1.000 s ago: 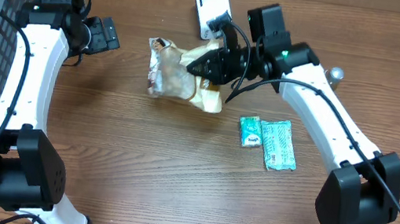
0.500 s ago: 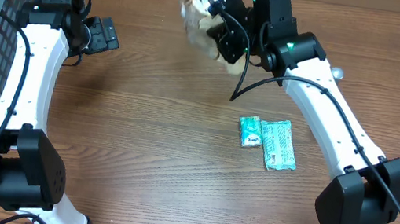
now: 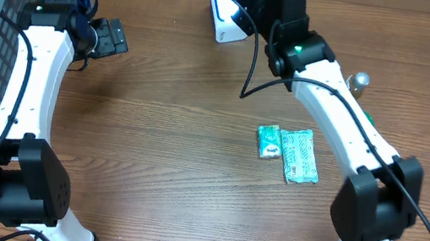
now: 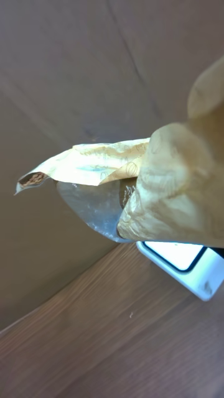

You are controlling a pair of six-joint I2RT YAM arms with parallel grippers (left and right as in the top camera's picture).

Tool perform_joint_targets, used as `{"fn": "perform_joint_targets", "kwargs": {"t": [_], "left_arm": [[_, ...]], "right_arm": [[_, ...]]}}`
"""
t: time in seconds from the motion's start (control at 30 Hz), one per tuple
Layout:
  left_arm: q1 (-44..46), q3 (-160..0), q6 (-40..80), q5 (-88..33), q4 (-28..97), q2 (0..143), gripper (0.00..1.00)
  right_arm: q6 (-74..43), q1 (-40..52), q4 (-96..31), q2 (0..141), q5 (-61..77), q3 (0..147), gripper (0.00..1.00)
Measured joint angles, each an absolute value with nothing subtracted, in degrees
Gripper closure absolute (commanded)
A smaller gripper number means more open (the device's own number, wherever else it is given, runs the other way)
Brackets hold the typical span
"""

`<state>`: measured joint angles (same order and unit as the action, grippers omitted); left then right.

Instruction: Scan the item barcode

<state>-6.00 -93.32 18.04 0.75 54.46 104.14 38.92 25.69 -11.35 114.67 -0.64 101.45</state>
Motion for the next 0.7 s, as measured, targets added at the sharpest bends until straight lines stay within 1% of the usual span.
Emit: {"fn": "perform_joint_targets", "kwargs": {"t": [0.27,0.7], "left_arm": [[-6.00,-93.32,18.04,0.78,54.46,104.14,0.00],[-6.00,-93.32,18.04,0.78,54.46,104.14,0.00]], "right_arm": [[44.12,25.69,-5.43,122.58,-6.17,101.45,0.96],[45.25,26.52,-5.63,123.63,-8.38,101.45,0.96]]}}
